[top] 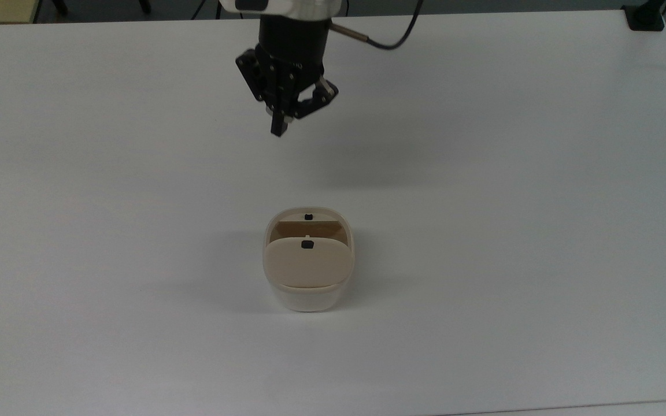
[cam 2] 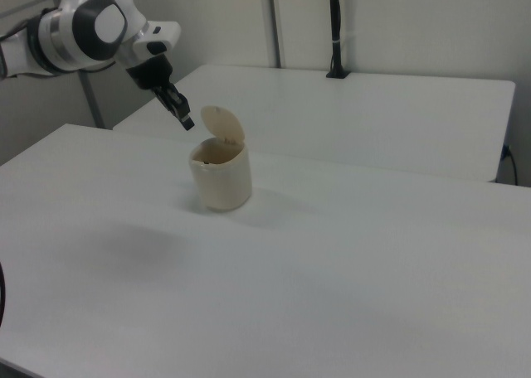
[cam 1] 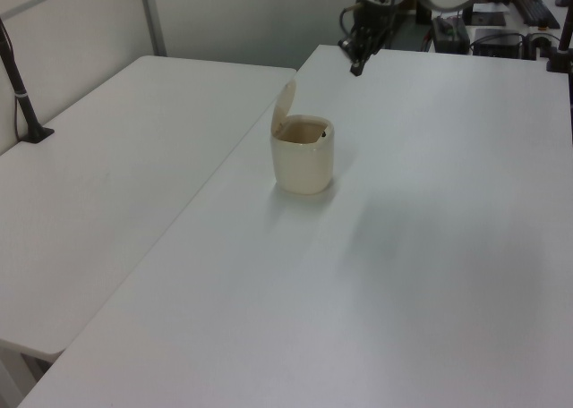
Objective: Open the trash bin
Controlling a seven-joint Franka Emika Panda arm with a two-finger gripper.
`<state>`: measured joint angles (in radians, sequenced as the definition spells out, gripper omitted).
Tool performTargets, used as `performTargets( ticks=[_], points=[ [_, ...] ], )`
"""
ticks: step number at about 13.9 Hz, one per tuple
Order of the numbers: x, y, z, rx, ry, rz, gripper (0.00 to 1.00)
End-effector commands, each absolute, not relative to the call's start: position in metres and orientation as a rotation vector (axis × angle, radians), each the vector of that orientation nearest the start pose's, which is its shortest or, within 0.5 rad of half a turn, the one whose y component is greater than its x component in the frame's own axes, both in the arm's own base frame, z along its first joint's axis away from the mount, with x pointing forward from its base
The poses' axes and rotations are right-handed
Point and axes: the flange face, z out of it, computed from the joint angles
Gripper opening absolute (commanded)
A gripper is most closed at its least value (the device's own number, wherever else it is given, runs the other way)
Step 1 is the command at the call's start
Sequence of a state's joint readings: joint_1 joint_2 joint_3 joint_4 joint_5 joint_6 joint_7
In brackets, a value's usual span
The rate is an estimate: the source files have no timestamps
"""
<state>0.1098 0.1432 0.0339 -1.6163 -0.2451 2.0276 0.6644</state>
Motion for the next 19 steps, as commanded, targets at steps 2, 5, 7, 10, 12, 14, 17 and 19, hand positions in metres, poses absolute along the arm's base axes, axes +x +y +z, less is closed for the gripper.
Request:
performTargets(
  ticks=[2,5,7,10,12,14,17,19],
  points=[
    [0.580,0.060,0.598,-3.150,0.620,-0.373,0.28],
    [0.560,0.051,0.608,-3.160,0.626,-0.278,1.00],
    [0.547,0.042,0.607,-3.162,0.648,-0.253,1.00],
    [0.542,0.024,0.605,-3.177,0.652,-0.205,1.00],
    [0.542,0.016,0.603,-3.207,0.535,-0.186,1.00],
    [0.543,0.005,0.608,-3.228,0.427,-0.196,1.00],
    [0.547,-0.001,0.615,-3.241,0.306,-0.222,1.00],
    [0.549,0.004,0.609,-3.244,0.282,-0.206,1.00]
  ],
)
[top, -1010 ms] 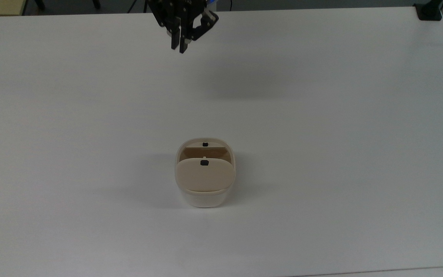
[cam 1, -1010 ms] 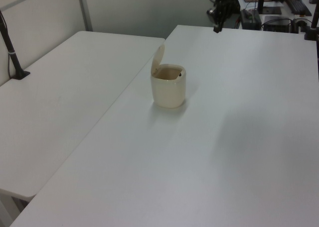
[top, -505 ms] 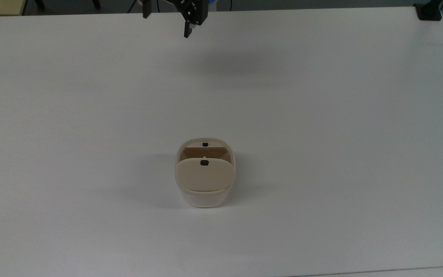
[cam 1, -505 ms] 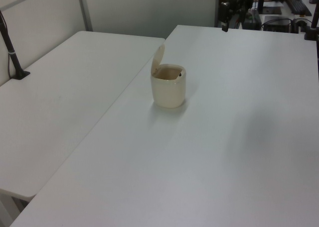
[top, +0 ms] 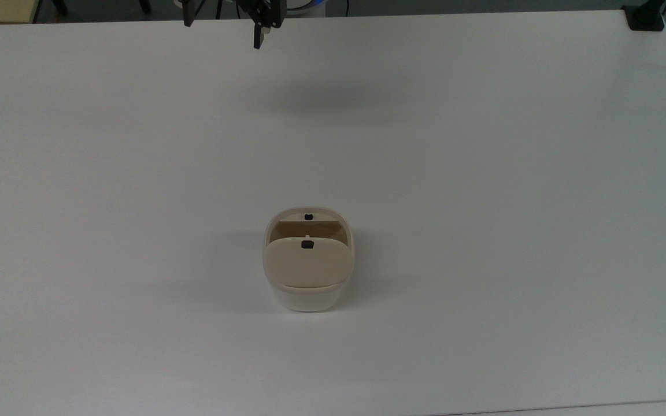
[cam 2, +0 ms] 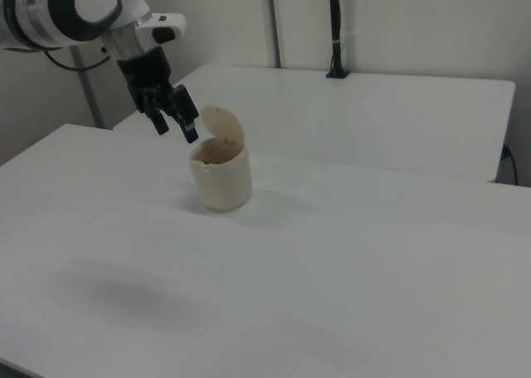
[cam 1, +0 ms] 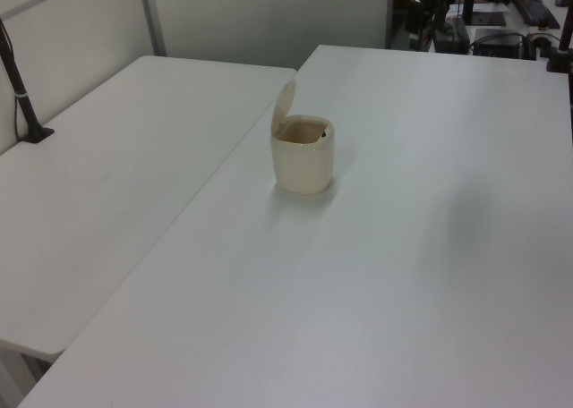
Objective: Open the trash bin
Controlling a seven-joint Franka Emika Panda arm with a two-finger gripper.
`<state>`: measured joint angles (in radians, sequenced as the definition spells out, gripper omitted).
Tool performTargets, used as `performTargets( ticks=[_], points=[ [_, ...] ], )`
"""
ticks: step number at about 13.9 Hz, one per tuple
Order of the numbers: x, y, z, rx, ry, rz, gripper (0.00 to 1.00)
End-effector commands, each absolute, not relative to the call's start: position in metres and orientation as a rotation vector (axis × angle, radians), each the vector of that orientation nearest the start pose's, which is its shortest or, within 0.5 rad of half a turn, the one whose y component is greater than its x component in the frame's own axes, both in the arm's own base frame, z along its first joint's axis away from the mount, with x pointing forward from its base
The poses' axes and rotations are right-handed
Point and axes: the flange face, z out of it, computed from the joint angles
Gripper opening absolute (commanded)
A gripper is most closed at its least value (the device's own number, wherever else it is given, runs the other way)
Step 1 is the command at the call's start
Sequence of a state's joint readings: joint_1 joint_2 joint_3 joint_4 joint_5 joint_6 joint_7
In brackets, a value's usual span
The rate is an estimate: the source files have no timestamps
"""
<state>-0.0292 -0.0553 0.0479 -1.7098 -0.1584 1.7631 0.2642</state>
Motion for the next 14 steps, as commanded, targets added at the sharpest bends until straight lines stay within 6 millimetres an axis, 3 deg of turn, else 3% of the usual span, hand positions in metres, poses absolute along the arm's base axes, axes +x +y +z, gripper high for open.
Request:
performTargets(
  ticks=[1,6,8,14],
  points=[
    [0.550,0.007,0.607,-3.242,0.272,-0.200,1.00],
    [0.548,0.001,0.613,-3.176,0.313,-0.198,1.00],
    [0.547,-0.008,0.616,-3.069,0.366,-0.182,1.00],
    [0.547,-0.014,0.623,-3.053,0.380,-0.194,1.00]
  ],
)
